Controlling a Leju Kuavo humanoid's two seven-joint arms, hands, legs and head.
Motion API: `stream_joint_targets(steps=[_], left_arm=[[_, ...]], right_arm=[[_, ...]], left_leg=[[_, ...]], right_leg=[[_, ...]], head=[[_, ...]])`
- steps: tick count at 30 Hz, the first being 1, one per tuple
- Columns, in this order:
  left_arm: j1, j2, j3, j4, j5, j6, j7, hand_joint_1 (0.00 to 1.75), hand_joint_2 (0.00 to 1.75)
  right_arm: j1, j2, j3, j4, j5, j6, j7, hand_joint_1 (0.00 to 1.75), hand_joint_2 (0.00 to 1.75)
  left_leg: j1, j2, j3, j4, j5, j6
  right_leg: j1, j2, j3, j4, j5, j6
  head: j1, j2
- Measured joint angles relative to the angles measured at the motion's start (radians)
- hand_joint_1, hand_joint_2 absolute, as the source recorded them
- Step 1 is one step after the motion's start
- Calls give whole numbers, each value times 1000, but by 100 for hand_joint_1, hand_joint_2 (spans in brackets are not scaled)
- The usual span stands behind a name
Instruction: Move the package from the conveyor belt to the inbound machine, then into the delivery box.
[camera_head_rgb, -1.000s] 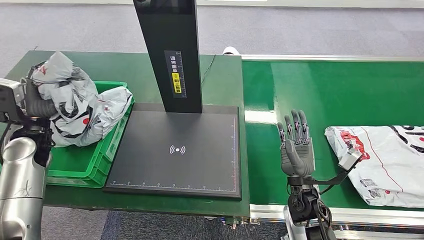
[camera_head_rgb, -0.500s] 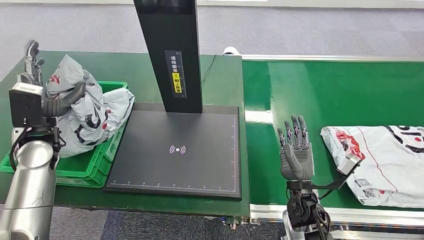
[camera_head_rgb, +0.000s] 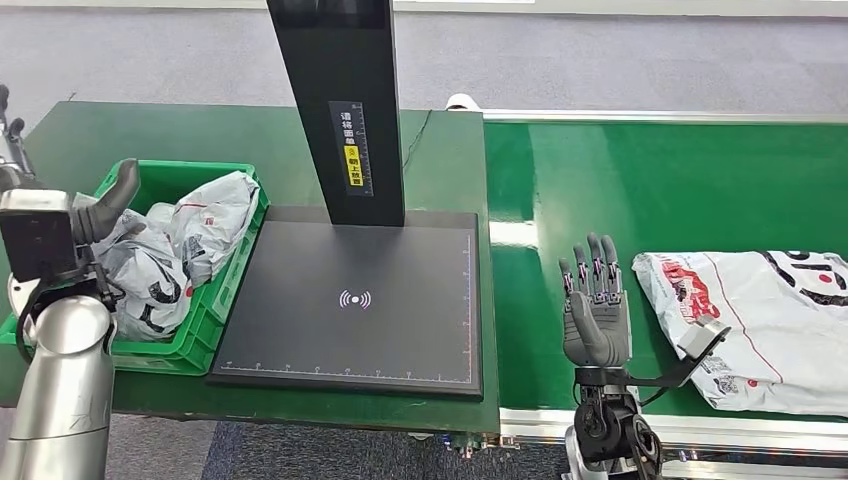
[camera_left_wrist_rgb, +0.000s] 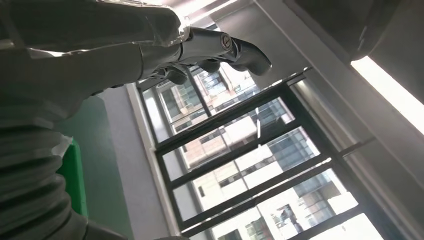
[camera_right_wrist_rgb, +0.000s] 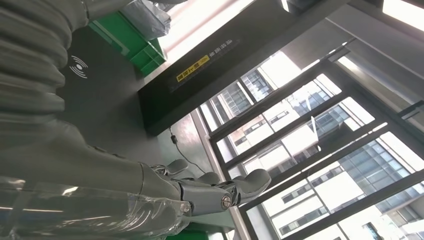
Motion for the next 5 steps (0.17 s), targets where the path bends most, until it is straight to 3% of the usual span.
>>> stream_joint_targets(steps=[5], left_arm=[[100, -25, 9, -118, 71, 48, -91, 0, 175]], right_arm=[[21, 0, -2, -20, 9, -9, -7, 0, 175]], left_leg=[[0, 0, 0, 0, -1, 0]], right_leg=[[0, 0, 0, 0, -1, 0]], head=[[0, 0]])
